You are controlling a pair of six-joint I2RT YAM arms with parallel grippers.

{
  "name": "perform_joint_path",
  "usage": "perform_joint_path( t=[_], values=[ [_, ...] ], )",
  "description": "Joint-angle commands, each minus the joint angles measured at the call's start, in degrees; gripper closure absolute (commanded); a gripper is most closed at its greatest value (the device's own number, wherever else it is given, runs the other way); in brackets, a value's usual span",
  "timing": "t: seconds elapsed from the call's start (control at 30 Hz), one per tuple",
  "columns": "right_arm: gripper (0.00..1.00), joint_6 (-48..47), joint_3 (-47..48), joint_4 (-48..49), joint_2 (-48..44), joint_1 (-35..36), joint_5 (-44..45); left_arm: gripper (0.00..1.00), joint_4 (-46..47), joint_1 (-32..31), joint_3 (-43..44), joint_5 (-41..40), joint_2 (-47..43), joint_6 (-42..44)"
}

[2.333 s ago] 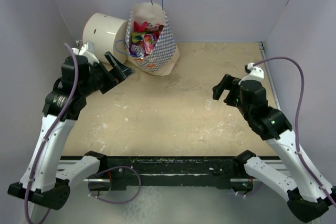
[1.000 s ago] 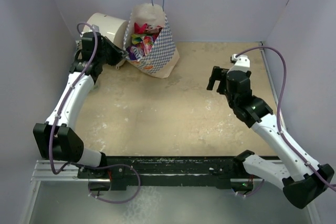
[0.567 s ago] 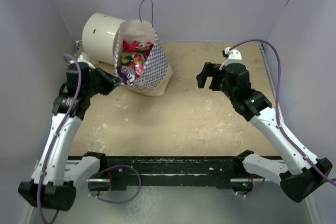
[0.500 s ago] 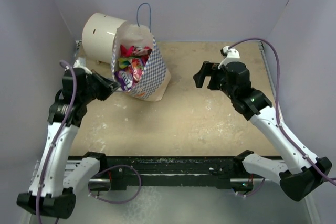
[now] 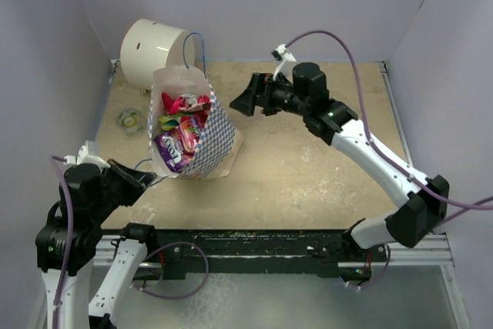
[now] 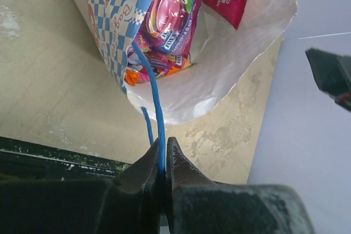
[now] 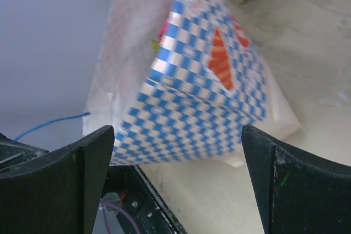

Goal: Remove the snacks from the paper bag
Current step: Adjust the paper bag at the center of the board.

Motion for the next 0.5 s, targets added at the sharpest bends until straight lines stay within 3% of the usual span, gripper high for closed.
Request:
perform_joint_path(
  t=[0.0,0.23,0.4,0.47],
  values=[
    [0.00,-0.13,9.75,7.60,5.61,2.37,-3.64,0.93,-4.95,0.14,4.90,-1.81,-2.90,2.11],
    [0.01,2.86,21.53,12.09,17.77,2.60,-0.48,0.93,-9.07,-0.26,8.21,-4.20,-3.74,0.90],
    [0.15,3.56,33.61,10.04,27.96,2.30,1.60,0.93,-9.46,-0.97,10.42,-5.52,-2.72,-0.45],
    [0.16,4.09,38.12,10.13,31.83,2.30,1.19,0.92,-9.30,-1.03,11.05,-5.73,-1.85,-0.42]
  ],
)
